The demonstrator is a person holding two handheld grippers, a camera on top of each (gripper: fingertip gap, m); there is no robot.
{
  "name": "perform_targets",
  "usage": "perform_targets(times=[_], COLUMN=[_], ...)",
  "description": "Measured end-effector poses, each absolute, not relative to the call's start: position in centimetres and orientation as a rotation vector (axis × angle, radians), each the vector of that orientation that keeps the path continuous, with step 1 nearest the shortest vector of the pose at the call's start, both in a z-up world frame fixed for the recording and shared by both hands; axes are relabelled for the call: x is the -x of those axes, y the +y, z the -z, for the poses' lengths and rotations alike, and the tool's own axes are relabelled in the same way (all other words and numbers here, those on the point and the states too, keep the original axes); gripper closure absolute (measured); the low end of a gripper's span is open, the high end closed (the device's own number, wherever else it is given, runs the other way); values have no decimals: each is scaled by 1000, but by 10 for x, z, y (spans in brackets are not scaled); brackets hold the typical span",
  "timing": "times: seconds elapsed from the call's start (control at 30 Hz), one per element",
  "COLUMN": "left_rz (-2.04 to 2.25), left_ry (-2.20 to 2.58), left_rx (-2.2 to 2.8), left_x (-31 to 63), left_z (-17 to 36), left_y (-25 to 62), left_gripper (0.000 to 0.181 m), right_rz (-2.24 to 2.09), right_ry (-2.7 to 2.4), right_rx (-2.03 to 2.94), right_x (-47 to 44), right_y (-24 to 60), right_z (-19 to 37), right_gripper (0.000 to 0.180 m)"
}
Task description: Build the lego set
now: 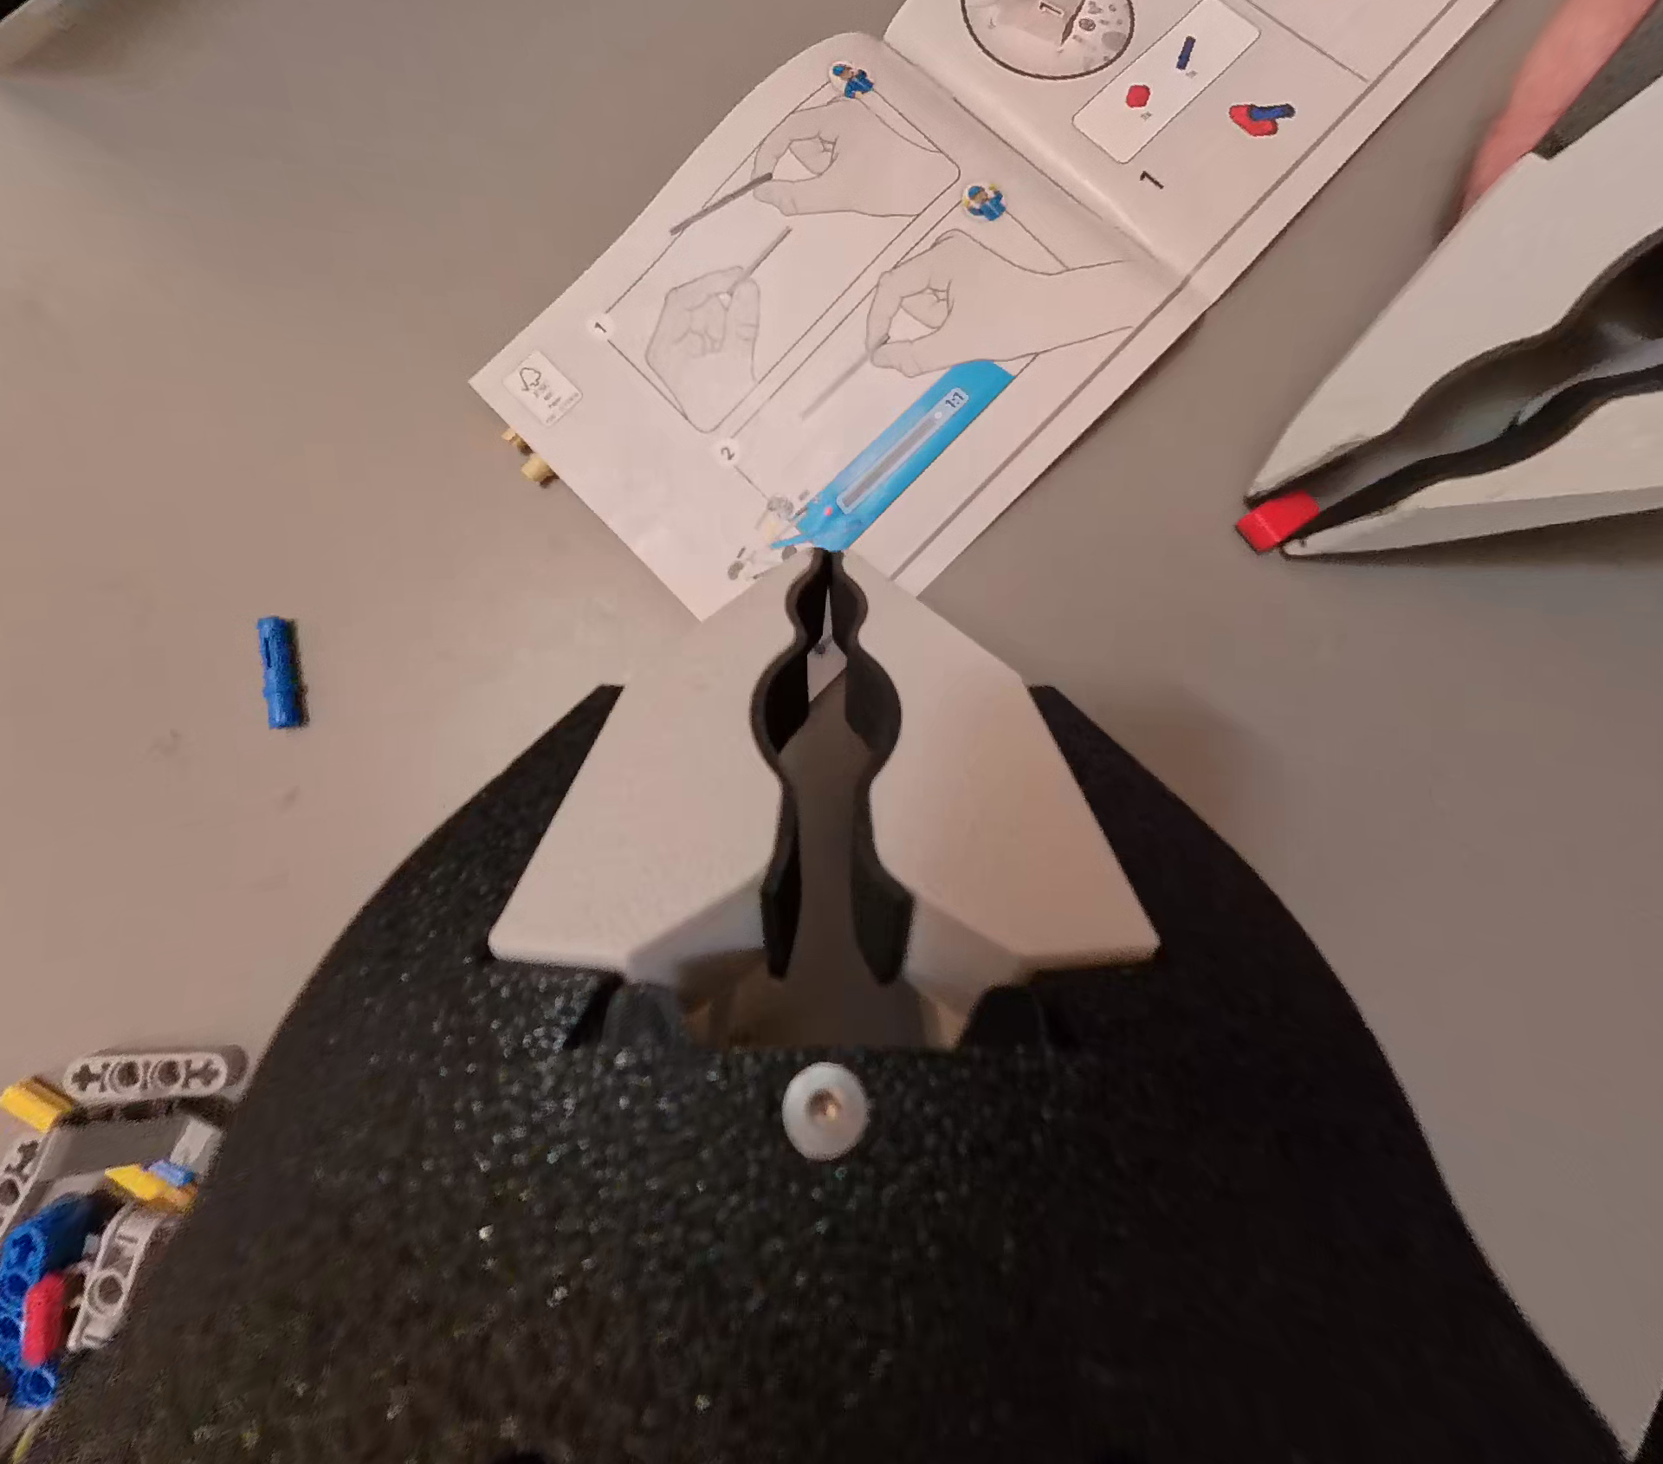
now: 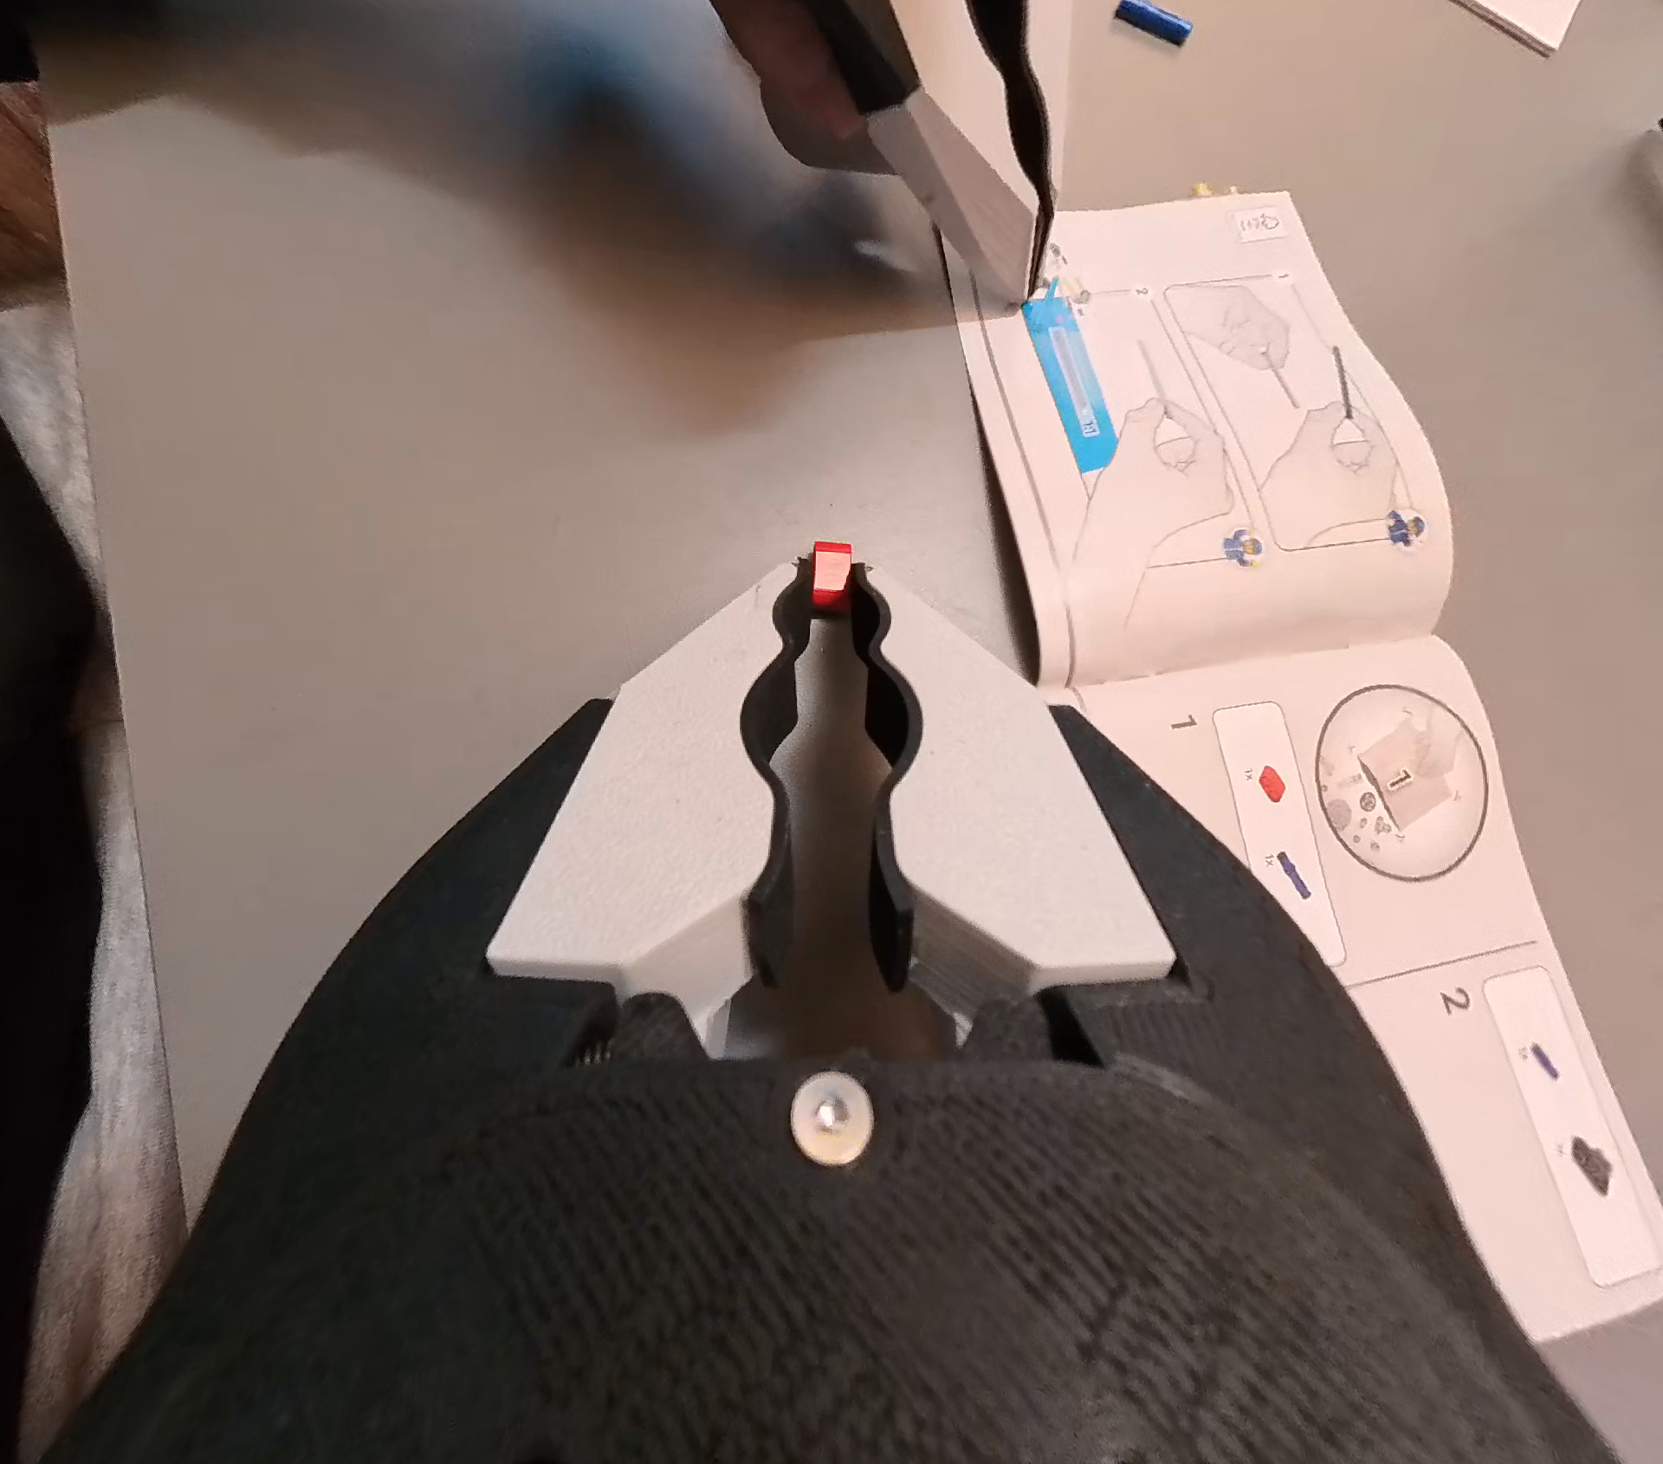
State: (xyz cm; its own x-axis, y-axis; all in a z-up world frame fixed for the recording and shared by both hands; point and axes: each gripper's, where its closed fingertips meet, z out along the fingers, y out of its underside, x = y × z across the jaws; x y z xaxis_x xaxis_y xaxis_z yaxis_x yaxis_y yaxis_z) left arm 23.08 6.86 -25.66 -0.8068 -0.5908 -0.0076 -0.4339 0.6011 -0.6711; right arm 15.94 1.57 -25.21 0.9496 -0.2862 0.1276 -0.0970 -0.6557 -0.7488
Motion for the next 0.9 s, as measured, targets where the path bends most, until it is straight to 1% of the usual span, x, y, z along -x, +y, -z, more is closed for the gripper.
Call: perform_targets(times=[0.2, 0.37, 0.57, 0.67, 0.8, 0.9], left_rz=[968, 1014, 1051, 992, 857, 785], left_ry=[2541, 2425, 2170, 2010, 1938, 2003], left_rx=[849, 873, 1079, 1163, 1272, 1288], left_x=[-238, -246, -255, -254, -243, -235], left_z=[254, 227, 191, 173, 165, 170], left_y=[81, 107, 190, 252, 327, 353], left_gripper=[178, 178, 177, 178, 178, 176], right_rz=[293, 302, 304, 309, 315, 309], right_ry=[271, 266, 266, 263, 260, 263], right_rx=[2281, 2281, 2281, 2282, 2282, 2282], right_x=[-159, -159, -159, -159, -159, -159], right_y=[16, 16, 16, 16, 16, 16], right_z=[252, 252, 252, 252, 252, 252], right_gripper=[173, 173, 173, 173, 173, 173])
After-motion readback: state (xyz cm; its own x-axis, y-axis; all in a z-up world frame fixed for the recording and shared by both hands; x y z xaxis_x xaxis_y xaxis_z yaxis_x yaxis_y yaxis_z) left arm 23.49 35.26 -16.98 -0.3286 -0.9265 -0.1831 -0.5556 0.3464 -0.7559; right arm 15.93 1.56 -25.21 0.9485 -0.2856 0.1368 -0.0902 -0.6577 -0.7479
